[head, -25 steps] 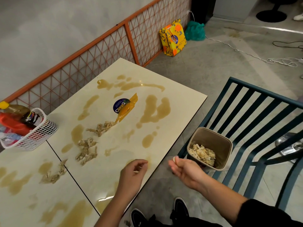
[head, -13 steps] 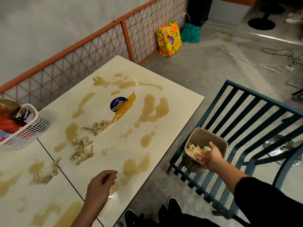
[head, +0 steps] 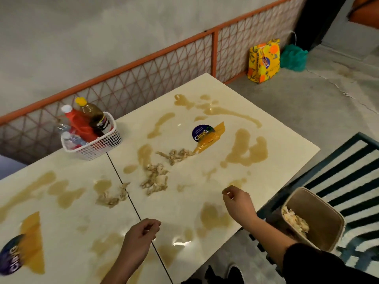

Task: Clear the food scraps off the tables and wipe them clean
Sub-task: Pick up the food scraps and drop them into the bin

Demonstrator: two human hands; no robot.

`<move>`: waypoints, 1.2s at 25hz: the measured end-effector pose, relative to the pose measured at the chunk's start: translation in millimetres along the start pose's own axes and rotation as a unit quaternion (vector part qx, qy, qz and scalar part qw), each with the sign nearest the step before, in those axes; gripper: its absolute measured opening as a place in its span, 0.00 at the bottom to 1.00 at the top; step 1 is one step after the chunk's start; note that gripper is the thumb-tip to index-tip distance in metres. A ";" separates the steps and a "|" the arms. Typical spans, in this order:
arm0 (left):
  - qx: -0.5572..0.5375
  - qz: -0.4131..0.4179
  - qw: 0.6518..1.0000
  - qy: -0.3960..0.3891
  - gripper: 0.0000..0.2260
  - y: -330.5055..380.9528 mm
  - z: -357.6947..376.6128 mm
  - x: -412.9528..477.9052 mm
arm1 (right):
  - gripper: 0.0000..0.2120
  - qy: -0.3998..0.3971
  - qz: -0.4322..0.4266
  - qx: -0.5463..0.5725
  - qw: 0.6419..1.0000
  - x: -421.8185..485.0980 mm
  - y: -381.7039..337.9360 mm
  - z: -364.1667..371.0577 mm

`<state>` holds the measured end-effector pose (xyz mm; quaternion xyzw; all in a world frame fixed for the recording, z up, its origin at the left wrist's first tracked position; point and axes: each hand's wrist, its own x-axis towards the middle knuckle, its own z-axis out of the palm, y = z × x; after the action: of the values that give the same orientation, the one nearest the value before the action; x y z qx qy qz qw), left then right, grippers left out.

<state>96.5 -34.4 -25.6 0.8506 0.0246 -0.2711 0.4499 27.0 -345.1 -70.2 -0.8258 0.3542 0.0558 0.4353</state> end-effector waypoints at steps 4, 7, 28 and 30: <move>-0.017 -0.033 0.999 0.013 0.08 -28.8 -29.9 0.3 | 0.08 -0.049 -0.111 -0.163 0.979 51.2 -51.5 31.4; -0.028 -0.049 0.998 0.025 0.08 -52.6 -47.4 -7.1 | 0.14 -0.085 -0.167 -0.278 0.942 102.5 -78.3 56.5; -0.033 -0.078 0.995 0.051 0.08 -130.7 -114.5 -6.0 | 0.07 0.007 -0.027 -0.102 0.994 92.1 -105.2 111.7; -0.006 -0.071 0.996 0.046 0.07 -131.8 -118.9 10.3 | 0.07 -0.006 -0.025 -0.047 0.999 49.5 -96.3 118.0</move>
<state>119.8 134.4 -76.4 0.8555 0.1071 -0.2628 0.4332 150.3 -246.6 -97.1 -0.8535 0.3278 0.0668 0.3995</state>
